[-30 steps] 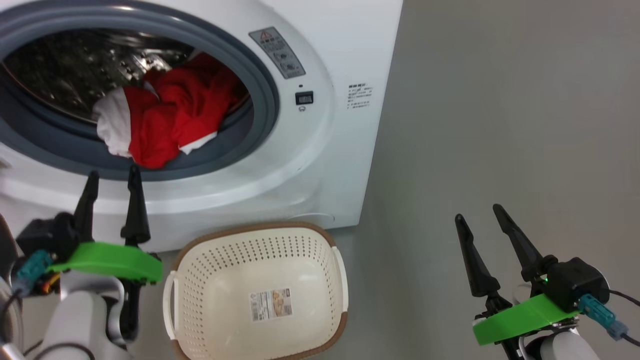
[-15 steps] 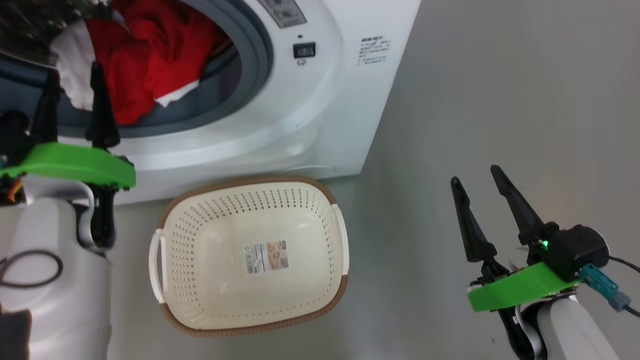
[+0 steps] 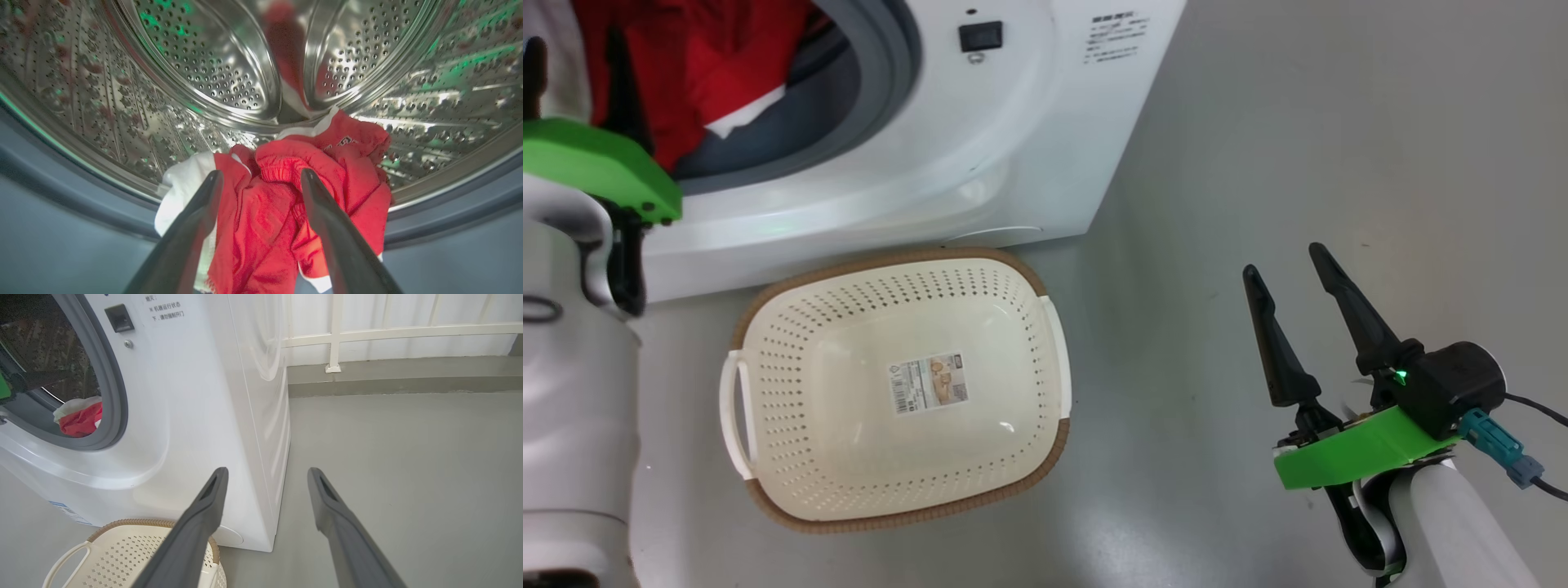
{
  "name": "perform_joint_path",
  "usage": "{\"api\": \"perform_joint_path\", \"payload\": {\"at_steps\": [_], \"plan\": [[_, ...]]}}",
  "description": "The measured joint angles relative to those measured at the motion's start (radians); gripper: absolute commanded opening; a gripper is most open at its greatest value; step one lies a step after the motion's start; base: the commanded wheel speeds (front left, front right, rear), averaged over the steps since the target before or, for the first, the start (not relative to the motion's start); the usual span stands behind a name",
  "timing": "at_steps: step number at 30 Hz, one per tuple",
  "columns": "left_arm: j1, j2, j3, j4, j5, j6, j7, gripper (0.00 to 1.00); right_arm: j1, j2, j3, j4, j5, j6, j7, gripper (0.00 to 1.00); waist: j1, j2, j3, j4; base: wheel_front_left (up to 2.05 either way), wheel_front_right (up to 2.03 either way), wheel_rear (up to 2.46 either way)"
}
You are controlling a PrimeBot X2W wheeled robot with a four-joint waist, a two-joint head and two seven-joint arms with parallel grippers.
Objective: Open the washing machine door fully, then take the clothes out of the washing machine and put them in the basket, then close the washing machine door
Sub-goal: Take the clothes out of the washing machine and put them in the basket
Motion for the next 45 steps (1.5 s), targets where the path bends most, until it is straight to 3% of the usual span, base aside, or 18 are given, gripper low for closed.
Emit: {"api": "perform_joint_path", "payload": {"at_steps": [16,22,23,24,30,38,45], "plan": [[-0.104,0.090,-0.105,0.232,0.101,0.097,0.252,1.00,-0.006,0.002,0.053,0.024,0.048,0.000,0.000,1.00,0.0000,0.0000,0.029,-0.057,0.00,0.00,0.00],[-0.124,0.116,-0.138,0.240,0.130,0.123,0.259,1.00,-0.022,0.002,0.062,0.024,0.059,0.000,0.000,1.00,0.0000,0.0000,0.039,-0.068,0.00,0.00,0.00],[-0.125,0.121,-0.145,0.244,0.135,0.122,0.264,0.56,-0.023,0.002,0.063,0.025,0.063,0.000,0.000,1.00,0.0000,0.0000,0.041,-0.070,0.00,0.00,0.00],[-0.126,0.123,-0.154,0.247,0.137,0.122,0.268,0.00,-0.025,0.002,0.063,0.025,0.063,0.000,0.000,1.00,0.0000,0.0000,0.044,-0.072,0.00,0.00,0.00],[-0.139,0.136,-0.179,0.257,0.152,0.121,0.281,0.00,-0.037,0.002,0.063,0.024,0.068,0.000,0.000,1.00,0.0000,0.0000,0.055,-0.076,0.00,0.00,0.00],[-0.135,0.133,-0.156,0.240,0.114,0.119,0.137,0.00,-0.037,0.002,0.061,0.026,0.068,0.000,0.000,1.00,0.0000,0.0000,0.061,-0.066,0.00,0.00,0.00],[-0.097,0.096,-0.069,0.216,-0.002,0.060,-0.002,0.00,-0.036,0.002,0.052,0.033,0.067,0.000,0.000,1.00,0.0000,0.0000,0.050,-0.048,0.00,0.00,0.00]]}}
